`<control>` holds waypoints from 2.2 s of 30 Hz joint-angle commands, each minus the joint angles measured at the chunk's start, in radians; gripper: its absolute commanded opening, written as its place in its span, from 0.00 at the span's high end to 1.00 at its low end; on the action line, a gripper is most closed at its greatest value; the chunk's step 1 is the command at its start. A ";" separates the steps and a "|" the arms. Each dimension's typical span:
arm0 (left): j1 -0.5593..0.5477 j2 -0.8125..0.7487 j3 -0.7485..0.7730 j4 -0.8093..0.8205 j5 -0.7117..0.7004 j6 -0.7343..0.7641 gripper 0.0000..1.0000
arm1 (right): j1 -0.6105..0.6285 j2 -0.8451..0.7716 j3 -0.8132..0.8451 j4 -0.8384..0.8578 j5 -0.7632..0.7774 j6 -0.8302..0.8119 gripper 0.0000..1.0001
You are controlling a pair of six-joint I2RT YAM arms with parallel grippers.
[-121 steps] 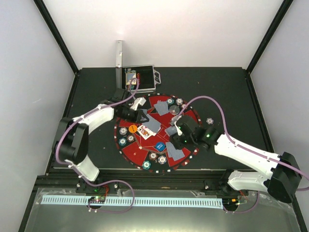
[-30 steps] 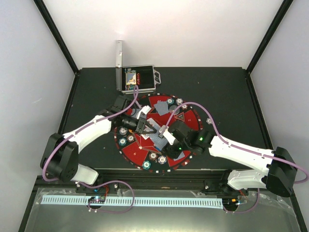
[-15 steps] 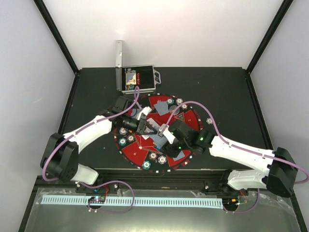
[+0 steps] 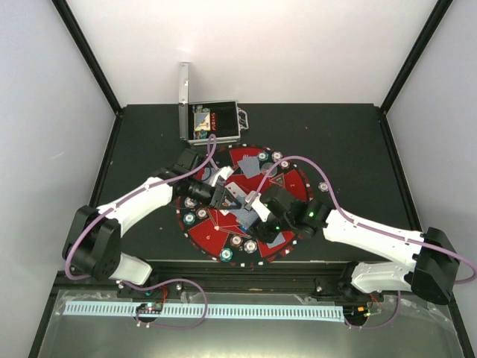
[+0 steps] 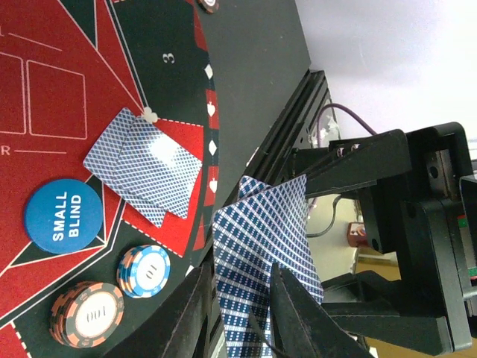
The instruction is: Distribute texas hold em gaming equipment
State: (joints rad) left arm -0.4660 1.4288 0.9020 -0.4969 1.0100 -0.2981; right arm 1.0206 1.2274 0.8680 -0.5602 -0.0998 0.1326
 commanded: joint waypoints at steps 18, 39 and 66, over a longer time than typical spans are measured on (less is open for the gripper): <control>0.028 -0.050 0.051 -0.103 -0.026 0.053 0.77 | 0.003 -0.027 0.008 0.033 0.003 0.006 0.38; 0.041 -0.092 0.052 -0.146 -0.014 0.062 0.73 | 0.002 -0.027 0.009 0.036 0.002 0.008 0.38; 0.053 -0.127 0.032 -0.165 -0.015 0.055 0.82 | 0.003 -0.033 0.010 0.038 0.004 0.007 0.38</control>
State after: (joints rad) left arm -0.4198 1.3212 0.9173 -0.6655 0.9760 -0.2417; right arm 1.0206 1.2163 0.8680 -0.5522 -0.0998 0.1364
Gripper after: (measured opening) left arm 0.212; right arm 0.623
